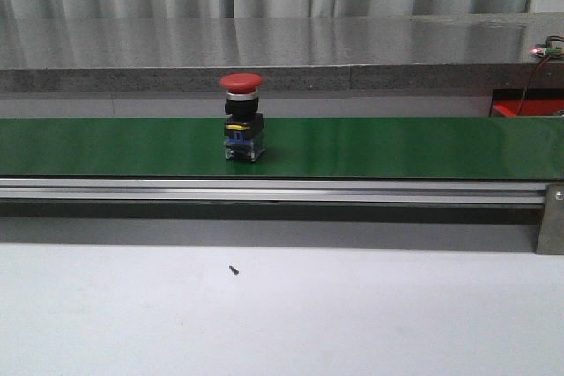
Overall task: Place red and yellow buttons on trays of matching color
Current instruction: 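Lower the yellow button into the yellow tray and open the right gripper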
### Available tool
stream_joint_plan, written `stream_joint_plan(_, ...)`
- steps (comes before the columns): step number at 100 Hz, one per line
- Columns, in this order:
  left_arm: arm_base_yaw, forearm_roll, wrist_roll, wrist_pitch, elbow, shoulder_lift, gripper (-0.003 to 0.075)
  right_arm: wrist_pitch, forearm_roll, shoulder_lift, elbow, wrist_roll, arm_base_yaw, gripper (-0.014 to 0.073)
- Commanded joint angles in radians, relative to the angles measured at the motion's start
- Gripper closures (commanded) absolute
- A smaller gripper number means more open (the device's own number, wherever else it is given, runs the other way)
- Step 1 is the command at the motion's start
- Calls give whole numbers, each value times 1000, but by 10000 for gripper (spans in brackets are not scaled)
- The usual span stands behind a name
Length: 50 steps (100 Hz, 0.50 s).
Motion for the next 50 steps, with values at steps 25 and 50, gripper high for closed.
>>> stream_joint_plan(25, -8, -21, 0, -66, -28, 3, 740, 60, -4, -33, -96, -53, 197, 112)
stream_joint_plan(50, -8, -21, 0, -66, -28, 3, 740, 171, -4, -27, -201, -79, 319, -15)
